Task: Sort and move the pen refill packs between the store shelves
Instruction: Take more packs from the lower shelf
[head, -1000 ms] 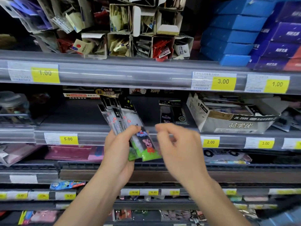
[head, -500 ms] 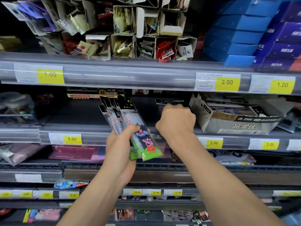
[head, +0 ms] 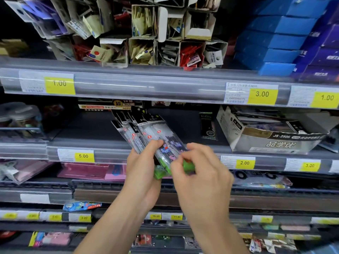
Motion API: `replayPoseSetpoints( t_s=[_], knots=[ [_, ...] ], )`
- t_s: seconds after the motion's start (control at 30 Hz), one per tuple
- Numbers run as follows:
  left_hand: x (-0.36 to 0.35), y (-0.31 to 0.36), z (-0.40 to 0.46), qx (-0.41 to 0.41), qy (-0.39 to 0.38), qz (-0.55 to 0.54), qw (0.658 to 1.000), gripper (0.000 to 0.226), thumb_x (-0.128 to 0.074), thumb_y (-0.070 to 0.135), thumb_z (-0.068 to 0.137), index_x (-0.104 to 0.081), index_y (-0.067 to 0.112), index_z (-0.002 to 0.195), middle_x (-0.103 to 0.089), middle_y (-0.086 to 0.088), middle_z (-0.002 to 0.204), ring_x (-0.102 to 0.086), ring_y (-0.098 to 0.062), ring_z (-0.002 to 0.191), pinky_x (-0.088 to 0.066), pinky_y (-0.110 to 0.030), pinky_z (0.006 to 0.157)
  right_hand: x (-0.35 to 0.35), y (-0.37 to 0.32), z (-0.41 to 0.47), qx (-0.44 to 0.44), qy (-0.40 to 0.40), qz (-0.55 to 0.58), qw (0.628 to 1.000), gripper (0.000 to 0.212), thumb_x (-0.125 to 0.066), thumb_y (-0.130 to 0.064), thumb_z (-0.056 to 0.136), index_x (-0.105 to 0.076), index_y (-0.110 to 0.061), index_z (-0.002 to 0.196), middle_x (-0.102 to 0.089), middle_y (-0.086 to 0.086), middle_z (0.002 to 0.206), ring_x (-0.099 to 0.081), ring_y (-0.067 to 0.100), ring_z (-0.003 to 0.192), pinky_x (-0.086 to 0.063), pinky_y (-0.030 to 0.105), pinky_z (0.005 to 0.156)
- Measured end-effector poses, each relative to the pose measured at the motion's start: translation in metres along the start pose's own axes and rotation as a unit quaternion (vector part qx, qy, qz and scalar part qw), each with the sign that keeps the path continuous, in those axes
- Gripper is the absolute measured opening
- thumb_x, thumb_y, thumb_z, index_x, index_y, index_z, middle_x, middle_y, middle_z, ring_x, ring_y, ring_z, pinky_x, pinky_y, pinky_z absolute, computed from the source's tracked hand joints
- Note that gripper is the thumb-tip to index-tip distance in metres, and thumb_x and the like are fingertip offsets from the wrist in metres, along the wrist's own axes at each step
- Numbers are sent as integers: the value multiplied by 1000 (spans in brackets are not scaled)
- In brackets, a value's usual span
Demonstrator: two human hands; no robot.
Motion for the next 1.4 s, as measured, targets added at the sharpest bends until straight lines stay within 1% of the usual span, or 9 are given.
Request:
replayPoseSetpoints(
  t_s=[0.17, 0.3, 0.37, 0.47, 0.63, 0.87, 0.97, 1.17, 1.4],
  knots=[
    [-15, -12, -12, 58, -58, -27, 996, 76, -81, 47, 81, -60, -2, 136, -66, -26, 123, -64, -41, 111, -47, -61, 110, -8, -1, -9, 6, -22, 37, 999, 21, -68, -33, 88, -81, -16, 91, -74, -6, 107, -72, 19, 72, -58, 37, 59],
    [-13, -7, -7, 19, -54, -33, 998, 53, -83, 18, 72, -64, 1, 119, -61, -20, 102, -59, -35, 98, -53, -51, 88, -9, 0, -11, 55, -32, 127, 990, 29, -59, -28, 100, -82, -10, 98, -75, -2, 106, -69, 18, 99, -57, 38, 81],
    [-10, -3, -4, 11, -47, -34, 998, 66, -79, 12, 70, -60, -8, 130, -64, -27, 107, -64, -34, 92, -59, -43, 73, -6, 15, -4, 36, -20, 181, 983, 32, -54, -25, 102, -81, -7, 99, -76, -1, 105, -68, 18, 105, -54, 37, 92],
    [-4, 1, -2, 2, -40, -25, 999, 75, -79, 16, 63, -62, -2, 134, -68, -33, 126, -73, -31, 90, -60, -39, 60, -22, 48, 25, -51, -47, 80, 994, 33, -52, -29, 99, -78, -13, 109, -72, 0, 118, -64, 19, 114, -50, 36, 98],
    [0, 0, -2, -3, -46, -16, 999, 74, -78, 19, 62, -64, 2, 133, -78, -25, 107, -78, -26, 80, -61, -37, 58, -80, 101, 72, -168, -229, -163, 945, 39, -53, -39, 99, -64, -18, 129, -55, 12, 140, -48, 36, 132, -42, 41, 103],
    [8, -3, -6, 12, -41, -7, 999, 58, -74, 15, 79, -64, 3, 135, -74, -26, 120, -75, -30, 89, -62, -38, 60, -99, 100, 72, -176, -262, -149, 937, 24, -67, -28, 91, -72, -14, 110, -68, 17, 113, -56, 35, 115, -46, 34, 90],
    [10, -6, -7, 22, -29, -10, 999, 52, -70, 13, 87, -62, 4, 137, -70, -26, 128, -72, -33, 99, -66, -44, 68, -98, 103, 74, -203, -268, -116, 934, 38, -74, -39, 89, -67, -15, 117, -61, 16, 125, -54, 35, 119, -44, 34, 95],
    [9, -1, -16, 20, -29, -10, 999, 78, -77, 20, 62, -62, 6, 138, -70, -25, 130, -73, -32, 98, -63, -39, 63, -98, 112, 81, -257, -333, -165, 892, 57, -71, -36, 90, -47, -8, 133, -59, 19, 135, -58, 39, 124, -49, 39, 93],
    [17, -1, -19, 27, -13, -4, 1000, 56, -72, 12, 85, -61, 6, 139, -70, -24, 130, -72, -36, 104, -62, -37, 60, -94, 116, 80, -275, -393, -216, 851, 65, -64, -37, 88, -42, -13, 144, -38, 20, 148, -46, 39, 134, -42, 42, 106]
  ],
)
Point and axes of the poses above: each hand's wrist, its own z-axis towards the middle knuckle, its own x-axis out of the back of the hand, y = z × x, the point moved 8 cm from there along z, towards the middle knuckle
